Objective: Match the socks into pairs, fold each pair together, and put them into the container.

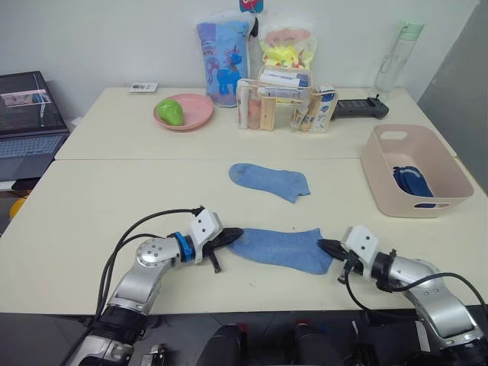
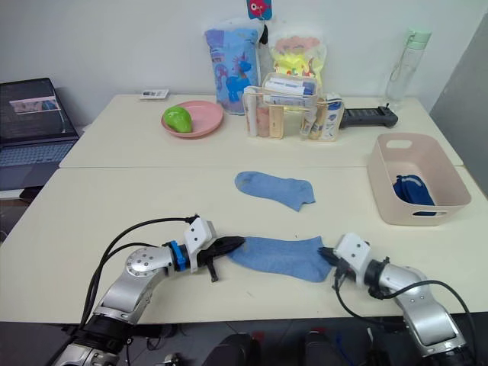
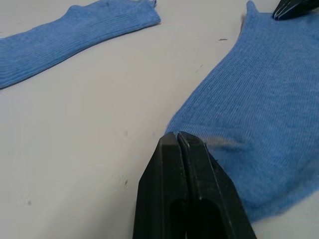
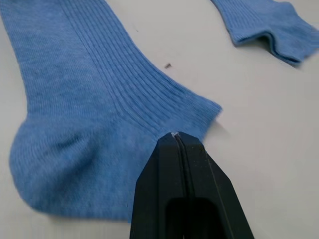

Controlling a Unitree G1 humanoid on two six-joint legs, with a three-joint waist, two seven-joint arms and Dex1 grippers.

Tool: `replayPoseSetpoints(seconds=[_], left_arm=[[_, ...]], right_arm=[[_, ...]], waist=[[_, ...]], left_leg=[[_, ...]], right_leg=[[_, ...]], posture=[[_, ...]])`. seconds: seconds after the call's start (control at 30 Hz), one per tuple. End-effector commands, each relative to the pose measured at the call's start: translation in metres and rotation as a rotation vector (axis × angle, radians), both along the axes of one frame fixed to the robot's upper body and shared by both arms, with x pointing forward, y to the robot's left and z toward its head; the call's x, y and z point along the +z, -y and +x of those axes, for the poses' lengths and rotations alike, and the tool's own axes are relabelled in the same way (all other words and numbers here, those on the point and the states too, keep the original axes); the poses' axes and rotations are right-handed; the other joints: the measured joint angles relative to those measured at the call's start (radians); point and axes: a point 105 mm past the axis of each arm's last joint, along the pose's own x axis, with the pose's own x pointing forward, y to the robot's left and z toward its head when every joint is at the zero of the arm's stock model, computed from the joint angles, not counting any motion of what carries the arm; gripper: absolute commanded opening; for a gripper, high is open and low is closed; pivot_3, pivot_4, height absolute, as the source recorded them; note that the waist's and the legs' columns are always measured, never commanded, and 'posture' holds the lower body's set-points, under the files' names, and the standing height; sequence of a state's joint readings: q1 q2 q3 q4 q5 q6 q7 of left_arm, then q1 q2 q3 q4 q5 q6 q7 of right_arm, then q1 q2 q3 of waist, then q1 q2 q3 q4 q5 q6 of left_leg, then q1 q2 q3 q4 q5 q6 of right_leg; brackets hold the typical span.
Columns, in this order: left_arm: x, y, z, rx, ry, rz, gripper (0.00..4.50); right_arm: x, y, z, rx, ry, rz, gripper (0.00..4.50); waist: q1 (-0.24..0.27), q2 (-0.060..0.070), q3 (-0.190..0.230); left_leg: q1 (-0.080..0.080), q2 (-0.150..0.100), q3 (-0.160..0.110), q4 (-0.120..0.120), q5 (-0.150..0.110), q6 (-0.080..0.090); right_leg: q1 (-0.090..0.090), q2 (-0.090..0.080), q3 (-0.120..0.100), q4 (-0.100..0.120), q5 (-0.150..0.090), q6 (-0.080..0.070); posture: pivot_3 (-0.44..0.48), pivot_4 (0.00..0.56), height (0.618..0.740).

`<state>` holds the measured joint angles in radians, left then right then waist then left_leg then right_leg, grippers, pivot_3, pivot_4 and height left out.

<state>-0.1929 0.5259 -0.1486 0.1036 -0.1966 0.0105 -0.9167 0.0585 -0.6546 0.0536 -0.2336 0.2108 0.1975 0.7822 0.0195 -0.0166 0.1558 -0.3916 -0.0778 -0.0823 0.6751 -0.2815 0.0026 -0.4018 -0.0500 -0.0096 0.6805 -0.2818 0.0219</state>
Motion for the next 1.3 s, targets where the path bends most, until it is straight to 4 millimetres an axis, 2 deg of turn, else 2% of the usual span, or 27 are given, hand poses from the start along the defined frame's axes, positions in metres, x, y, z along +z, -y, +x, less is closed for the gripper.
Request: replayPoseSetpoints(seconds=[0.03,0.17,0.33,0.43,0.6,0.67,0.77,0.9,0.93,1.03,1.13,1.3], left_arm=[[0.030,0.010,-0.009,-0.078,0.095,-0.040,0.01],[0.029,0.013,-0.025,-0.156,0.073,-0.002,0.01],[0.009,0.002,-0.026,-0.128,0.029,0.078,0.01],[-0.002,-0.003,-0.030,-0.108,-0.008,0.089,0.01],[-0.009,-0.015,-0.034,-0.066,-0.047,0.089,0.01],[-0.007,-0.018,-0.036,-0.060,-0.051,0.077,0.01],[0.011,-0.015,-0.035,-0.047,-0.039,0.009,0.01],[0.039,-0.023,-0.023,0.049,-0.016,-0.048,0.01],[0.047,-0.030,-0.017,0.098,0.005,-0.065,0.00],[0.060,-0.050,-0.002,0.228,0.036,-0.098,0.57],[0.061,-0.076,0.019,0.402,0.081,-0.114,1.54],[0.045,-0.090,0.025,0.488,0.066,-0.122,3.18]], right_arm=[[0.030,-0.014,-0.004,0.088,0.056,0.070,0.00],[0.028,-0.026,-0.006,0.133,0.030,0.058,0.00],[0.001,-0.034,-0.014,0.163,-0.061,0.002,0.00],[-0.011,-0.028,-0.020,0.151,-0.100,-0.027,0.00],[-0.013,-0.009,-0.026,0.112,-0.113,-0.048,0.00],[-0.010,-0.004,-0.030,0.102,-0.117,-0.039,0.00],[0.008,-0.004,-0.031,0.094,-0.082,0.035,0.00],[0.039,0.004,-0.010,-0.010,0.056,0.088,0.00],[0.046,0.009,-0.003,-0.055,0.095,0.086,0.18],[0.055,0.024,0.013,-0.156,0.177,0.053,0.88],[0.051,0.039,0.027,-0.241,0.220,0.014,2.00],[0.046,0.045,0.038,-0.265,0.236,-0.003,3.80]], waist=[[0.000,0.000,0.000],[-0.003,0.000,0.000],[-0.003,0.000,0.000],[-0.003,0.000,0.000],[-0.001,0.000,0.000],[0.000,0.000,0.000],[0.001,0.000,0.000],[0.001,0.000,0.000],[0.000,0.000,0.001],[0.000,0.000,0.000],[0.001,0.000,0.000],[0.000,0.000,0.001]], left_leg=[[0.000,0.000,0.000,0.000,0.000,0.000],[-0.001,0.000,0.000,0.000,0.000,0.000],[-0.001,0.000,0.000,0.000,0.000,0.001],[-0.001,0.000,0.000,0.000,-0.001,0.001],[0.000,0.000,0.000,-0.001,-0.001,0.002],[0.002,0.000,0.000,-0.001,-0.002,0.003],[0.003,0.000,0.000,-0.001,-0.002,0.003],[0.003,0.000,0.000,-0.001,-0.003,0.004],[0.003,0.001,0.000,-0.001,-0.003,0.004],[0.003,0.001,0.000,-0.001,-0.003,0.004],[0.003,0.000,0.000,-0.001,-0.002,0.001],[0.003,0.000,0.001,-0.001,0.000,-0.001]], right_leg=[[-0.001,0.000,0.000,0.000,0.000,0.000],[-0.001,0.000,0.000,0.000,0.000,0.000],[-0.001,0.000,0.000,0.000,0.000,0.000],[-0.001,0.000,0.000,0.000,0.000,0.000],[0.000,0.000,0.000,-0.001,0.000,0.000],[0.002,0.000,0.000,-0.001,0.000,0.000],[0.003,0.000,0.000,-0.001,0.000,0.000],[0.003,0.000,0.000,-0.001,0.000,0.000],[0.003,0.000,0.000,-0.001,0.000,0.000],[0.003,0.000,0.000,-0.001,0.000,0.000],[0.003,0.000,0.000,-0.001,0.000,0.001],[0.002,0.000,0.001,-0.001,0.000,0.000]], posture=[[0.000,0.150,0.740],[0.000,0.150,0.740],[0.000,0.150,0.740],[0.000,0.150,0.740],[0.000,0.150,0.740],[0.000,0.150,0.740],[0.000,0.150,0.740],[0.000,0.150,0.740],[0.000,0.150,0.740],[0.000,0.150,0.740],[0.000,0.150,0.740],[0.000,0.150,0.740]])
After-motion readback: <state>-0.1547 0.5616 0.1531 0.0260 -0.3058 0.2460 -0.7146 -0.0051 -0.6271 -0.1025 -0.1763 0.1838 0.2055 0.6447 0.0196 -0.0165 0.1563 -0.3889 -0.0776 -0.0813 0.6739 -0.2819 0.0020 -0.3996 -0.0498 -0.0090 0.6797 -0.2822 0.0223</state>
